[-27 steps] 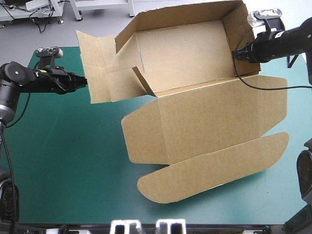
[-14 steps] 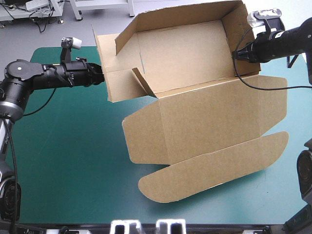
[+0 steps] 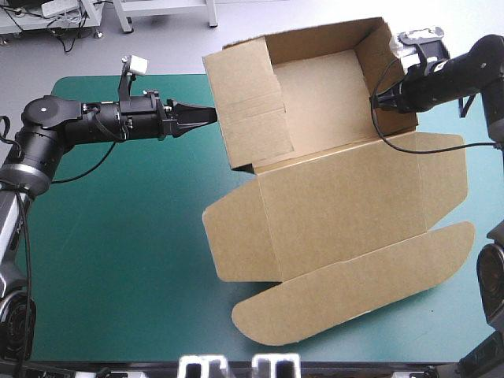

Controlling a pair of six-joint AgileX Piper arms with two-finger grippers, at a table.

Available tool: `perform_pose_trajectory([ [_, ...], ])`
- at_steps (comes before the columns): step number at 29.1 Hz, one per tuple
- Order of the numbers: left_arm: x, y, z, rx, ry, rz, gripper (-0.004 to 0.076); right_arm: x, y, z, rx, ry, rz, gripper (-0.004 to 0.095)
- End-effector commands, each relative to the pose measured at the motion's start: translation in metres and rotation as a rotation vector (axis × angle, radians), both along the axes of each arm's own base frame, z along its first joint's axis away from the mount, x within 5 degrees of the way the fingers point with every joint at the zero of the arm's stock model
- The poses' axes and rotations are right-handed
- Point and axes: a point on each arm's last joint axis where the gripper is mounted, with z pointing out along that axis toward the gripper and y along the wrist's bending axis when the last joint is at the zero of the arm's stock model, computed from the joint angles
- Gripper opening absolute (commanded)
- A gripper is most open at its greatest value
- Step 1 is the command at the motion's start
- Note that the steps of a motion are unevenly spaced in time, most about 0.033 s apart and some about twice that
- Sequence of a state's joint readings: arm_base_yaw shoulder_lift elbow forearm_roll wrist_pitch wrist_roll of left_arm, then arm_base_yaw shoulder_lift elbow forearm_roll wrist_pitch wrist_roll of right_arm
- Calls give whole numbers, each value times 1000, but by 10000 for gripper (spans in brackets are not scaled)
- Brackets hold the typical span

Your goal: Fold the box

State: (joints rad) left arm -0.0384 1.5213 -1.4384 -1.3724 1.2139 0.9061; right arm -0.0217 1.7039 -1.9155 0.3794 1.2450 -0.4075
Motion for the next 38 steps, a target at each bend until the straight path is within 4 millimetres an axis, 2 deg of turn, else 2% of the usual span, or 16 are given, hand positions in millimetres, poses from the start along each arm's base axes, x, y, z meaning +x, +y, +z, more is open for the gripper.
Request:
perform_pose_trajectory([
  [1, -16, -3, 24, -72, -58, -55, 1, -13, 14, 20, 44, -83, 23, -20],
  [6, -18, -7, 23, -58, -56, -74, 86, -10, 30, 20, 59, -112, 30, -19],
  [9, -17, -13, 21, -33, -62, -67, 188, -9, 38, 22, 59, -135, 34, -20],
  [14, -14, -19, 20, -20, -77, -29, 440, -8, 50, 21, -6, -164, 1, -20],
  [17, -12, -19, 21, -19, -80, 0, 503, -6, 54, 22, -19, -194, -23, -20],
  [22, -9, -18, 20, -14, -82, 41, 504, -4, 57, 25, 7, -226, -50, -20],
  [28, 6, -21, 10, 110, -48, 257, 477, -3, 60, 25, 44, -217, -62, -20],
  [32, 8, -42, 2, 249, -94, 383, 385, 1, 64, 20, 87, -197, -53, -20],
  [35, 5, -60, 4, 269, -139, 452, 336, 5, 66, 15, 103, -179, -49, -20],
  [38, 8, -68, 2, 270, -131, 553, 297, 8, 73, 13, 177, -153, -28, -20],
])
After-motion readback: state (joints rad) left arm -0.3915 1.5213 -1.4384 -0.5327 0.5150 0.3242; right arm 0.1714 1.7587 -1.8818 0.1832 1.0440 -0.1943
